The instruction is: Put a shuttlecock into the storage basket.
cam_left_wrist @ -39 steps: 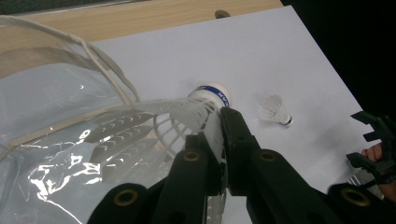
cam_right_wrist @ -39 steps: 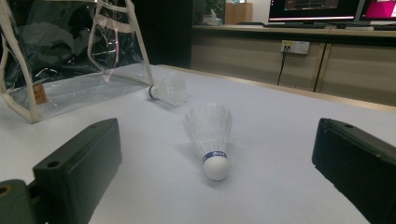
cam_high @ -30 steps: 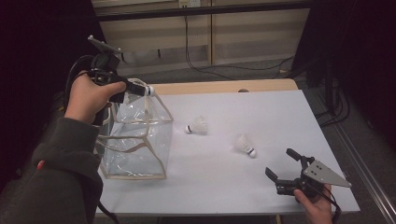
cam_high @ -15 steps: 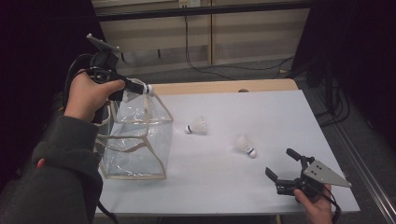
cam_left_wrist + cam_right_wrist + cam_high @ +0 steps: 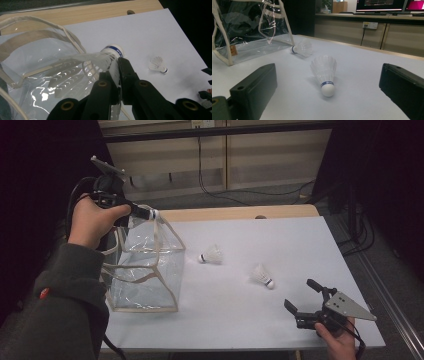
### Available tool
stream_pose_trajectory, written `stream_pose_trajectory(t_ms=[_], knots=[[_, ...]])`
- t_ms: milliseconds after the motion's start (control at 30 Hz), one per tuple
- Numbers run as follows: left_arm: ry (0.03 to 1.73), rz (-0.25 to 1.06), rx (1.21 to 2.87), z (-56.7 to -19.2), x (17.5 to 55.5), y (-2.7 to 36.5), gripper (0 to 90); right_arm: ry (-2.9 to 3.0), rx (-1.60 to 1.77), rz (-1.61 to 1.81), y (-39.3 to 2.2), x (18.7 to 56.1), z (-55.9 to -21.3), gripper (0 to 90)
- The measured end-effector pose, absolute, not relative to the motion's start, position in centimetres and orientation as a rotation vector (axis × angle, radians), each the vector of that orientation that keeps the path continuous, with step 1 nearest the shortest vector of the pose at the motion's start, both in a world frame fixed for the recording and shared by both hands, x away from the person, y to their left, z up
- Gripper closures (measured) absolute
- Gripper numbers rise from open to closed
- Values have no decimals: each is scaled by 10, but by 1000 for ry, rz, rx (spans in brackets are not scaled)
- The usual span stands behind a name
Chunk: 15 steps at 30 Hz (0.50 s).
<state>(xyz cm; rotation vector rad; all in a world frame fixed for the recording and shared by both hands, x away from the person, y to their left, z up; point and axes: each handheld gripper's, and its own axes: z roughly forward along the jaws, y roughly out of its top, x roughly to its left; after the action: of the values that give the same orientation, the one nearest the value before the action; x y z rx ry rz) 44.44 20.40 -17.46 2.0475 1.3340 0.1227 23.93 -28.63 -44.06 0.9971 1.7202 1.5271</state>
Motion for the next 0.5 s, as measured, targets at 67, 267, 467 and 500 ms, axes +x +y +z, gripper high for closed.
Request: stream_pose_trajectory(t_ms=[67, 267, 467, 500], knots=[[1344, 131, 2042, -175, 445, 205, 878, 1720, 996, 1527, -286, 239, -441, 15], [1373, 151, 2040, -178, 447, 208, 878, 1721, 995, 1527, -286, 239, -440, 15], [1390, 169, 2037, -183, 450, 211, 877, 1720, 996, 1528, -286, 239, -440, 15], [1395, 169, 2041, -183, 451, 211, 877, 1719, 997, 1528, -286, 239, -441, 15]])
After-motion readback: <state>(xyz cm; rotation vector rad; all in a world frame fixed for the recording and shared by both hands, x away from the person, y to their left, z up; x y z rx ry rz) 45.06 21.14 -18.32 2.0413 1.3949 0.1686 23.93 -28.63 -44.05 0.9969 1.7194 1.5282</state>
